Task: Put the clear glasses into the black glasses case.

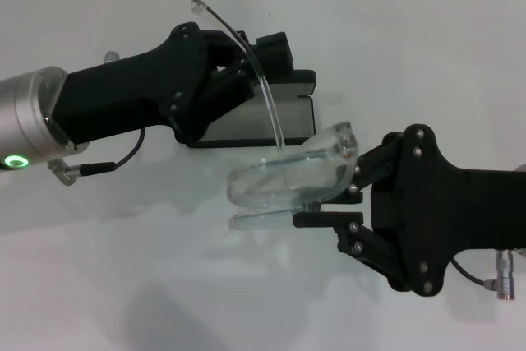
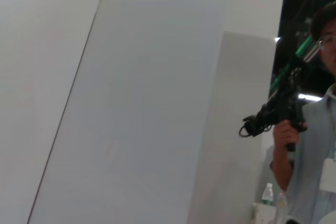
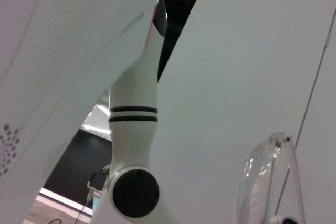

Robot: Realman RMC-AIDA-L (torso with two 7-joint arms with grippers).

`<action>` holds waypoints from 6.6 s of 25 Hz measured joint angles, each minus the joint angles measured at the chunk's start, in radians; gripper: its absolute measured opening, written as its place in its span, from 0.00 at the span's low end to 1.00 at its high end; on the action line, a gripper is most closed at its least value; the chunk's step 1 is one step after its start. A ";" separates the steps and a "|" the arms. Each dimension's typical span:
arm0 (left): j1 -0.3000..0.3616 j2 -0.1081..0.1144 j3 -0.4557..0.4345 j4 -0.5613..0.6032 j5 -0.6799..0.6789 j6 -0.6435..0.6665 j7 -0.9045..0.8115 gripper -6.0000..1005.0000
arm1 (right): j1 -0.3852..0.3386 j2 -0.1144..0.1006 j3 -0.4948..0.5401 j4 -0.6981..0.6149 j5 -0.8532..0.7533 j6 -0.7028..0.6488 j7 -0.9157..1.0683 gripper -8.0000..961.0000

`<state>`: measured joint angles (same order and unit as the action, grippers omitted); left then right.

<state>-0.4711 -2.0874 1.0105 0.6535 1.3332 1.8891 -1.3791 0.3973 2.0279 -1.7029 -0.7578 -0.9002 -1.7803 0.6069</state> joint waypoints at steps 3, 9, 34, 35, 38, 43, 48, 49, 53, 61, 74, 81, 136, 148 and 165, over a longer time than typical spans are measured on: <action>0.000 0.000 0.008 0.007 -0.022 0.021 0.000 0.06 | 0.000 0.000 0.000 0.000 0.000 0.014 0.000 0.06; 0.010 -0.002 0.041 0.050 -0.045 0.035 -0.006 0.06 | 0.000 0.000 -0.001 0.000 0.000 0.033 0.002 0.06; 0.015 0.000 0.114 0.102 -0.086 0.035 -0.013 0.06 | 0.007 -0.001 0.004 0.008 0.038 0.092 0.016 0.06; 0.017 0.000 0.114 0.103 -0.086 0.035 -0.014 0.06 | 0.008 -0.001 0.005 0.008 0.038 0.093 0.016 0.06; 0.018 0.000 0.110 0.103 -0.089 0.035 -0.014 0.06 | 0.016 -0.003 0.004 0.008 0.038 0.096 0.016 0.06; 0.016 0.002 0.093 0.104 -0.093 0.033 -0.013 0.06 | 0.026 -0.004 -0.001 0.008 0.034 0.095 0.016 0.06; 0.018 0.003 0.065 0.104 -0.093 0.029 -0.008 0.06 | 0.027 -0.003 -0.001 0.006 0.032 0.068 0.016 0.06; 0.019 0.003 0.064 0.104 -0.091 0.029 -0.007 0.06 | 0.027 -0.003 -0.001 0.004 0.032 0.063 0.015 0.06; 0.017 0.003 0.068 0.104 -0.086 0.029 -0.007 0.06 | 0.025 -0.003 0.003 0.001 0.037 0.060 0.014 0.06; 0.012 0.003 0.074 0.104 -0.082 0.031 -0.012 0.06 | 0.029 -0.002 0.008 0.006 0.042 0.093 0.015 0.06; 0.015 0.002 0.093 0.104 -0.085 0.033 -0.005 0.06 | 0.031 -0.001 0.004 0.008 0.062 0.113 0.016 0.06; 0.059 0.012 -0.031 0.104 -0.083 0.030 -0.005 0.06 | 0.021 -0.006 0.007 -0.001 0.061 0.106 0.060 0.06; 0.275 0.036 -0.064 0.292 0.371 0.027 0.012 0.06 | 0.656 0.000 0.051 -0.294 -1.470 0.479 1.318 0.06; 0.264 0.037 -0.064 0.290 0.373 0.027 0.012 0.06 | 0.664 0.000 -0.027 -0.229 -1.384 0.601 1.318 0.06; 0.249 0.033 -0.064 0.288 0.373 0.027 0.012 0.06 | 0.687 0.000 -0.110 -0.141 -1.347 0.716 1.326 0.06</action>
<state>-0.2219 -2.0542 0.9464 0.9415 1.7061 1.9159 -1.3669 1.0846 2.0280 -1.8125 -0.8992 -2.2473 -1.0638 1.9333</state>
